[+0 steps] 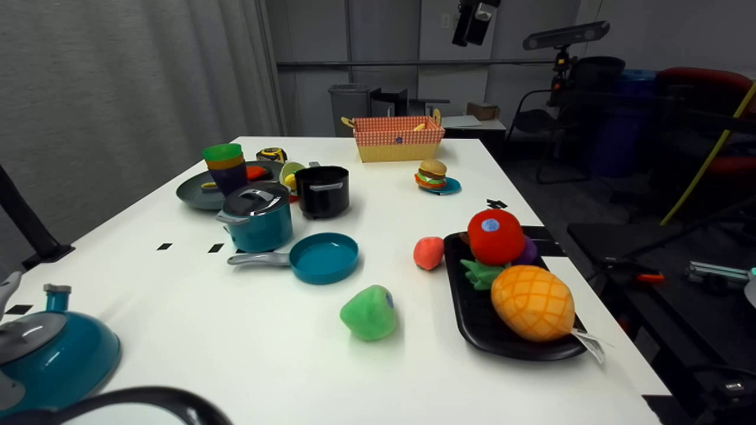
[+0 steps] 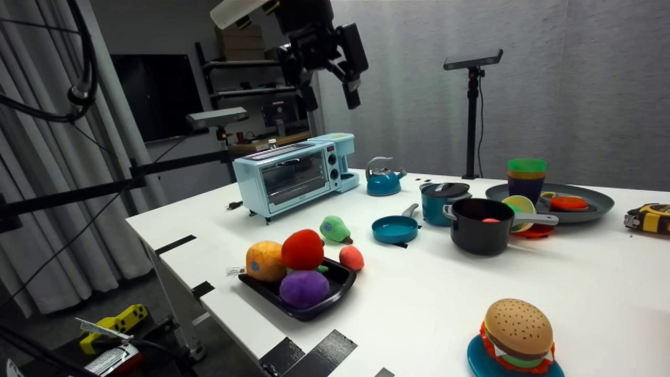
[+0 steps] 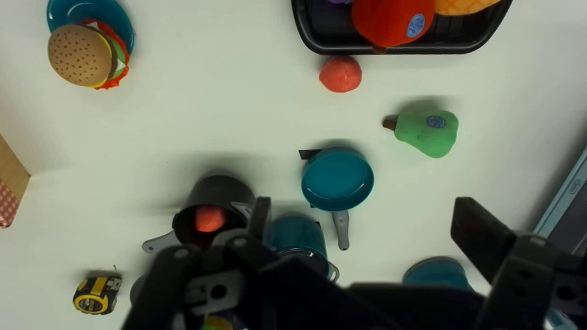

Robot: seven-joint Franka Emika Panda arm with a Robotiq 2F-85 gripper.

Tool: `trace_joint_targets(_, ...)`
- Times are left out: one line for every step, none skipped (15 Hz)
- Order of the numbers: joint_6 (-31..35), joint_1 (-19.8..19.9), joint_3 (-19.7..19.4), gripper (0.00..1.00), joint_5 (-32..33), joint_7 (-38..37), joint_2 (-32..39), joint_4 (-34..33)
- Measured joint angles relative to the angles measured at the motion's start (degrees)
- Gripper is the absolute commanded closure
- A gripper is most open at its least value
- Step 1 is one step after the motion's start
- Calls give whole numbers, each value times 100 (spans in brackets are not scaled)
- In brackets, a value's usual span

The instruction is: Take the lid off the blue pot and put it on the blue pan

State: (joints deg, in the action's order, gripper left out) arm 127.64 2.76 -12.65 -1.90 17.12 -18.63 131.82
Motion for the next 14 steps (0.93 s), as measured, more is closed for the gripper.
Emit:
trace_joint_targets(0, 0, 8, 0, 0, -6, 0, 3)
trace_joint_targets(0, 1, 12, 0, 0, -29, 0, 3)
trace_joint_targets(0, 2, 16, 0, 0, -74, 0, 4)
trace_joint_targets(3, 4, 21, 0, 0, -137, 0, 5)
trace_joint_targets(21, 11, 29, 0, 0, -216, 0, 7)
trace_joint_targets(62, 19, 39, 0, 0, -304, 0, 13)
trace_joint_targets(109, 29, 51, 0, 0, -393, 0, 21)
trace_joint_targets(188, 41, 66, 0, 0, -474, 0, 36)
trace_joint_targets(273, 56, 84, 0, 0, -537, 0, 52)
trace_joint_targets(355, 71, 100, 0, 0, -596, 0, 67)
trace_joint_targets(421, 88, 118, 0, 0, -644, 1, 76)
trace_joint_targets(452, 107, 137, 0, 2, -688, 1, 79)
trace_joint_targets(456, 121, 152, 0, 3, -725, 1, 80)
trace_joint_targets(592, 112, 178, 0, -29, -743, 88, 68)
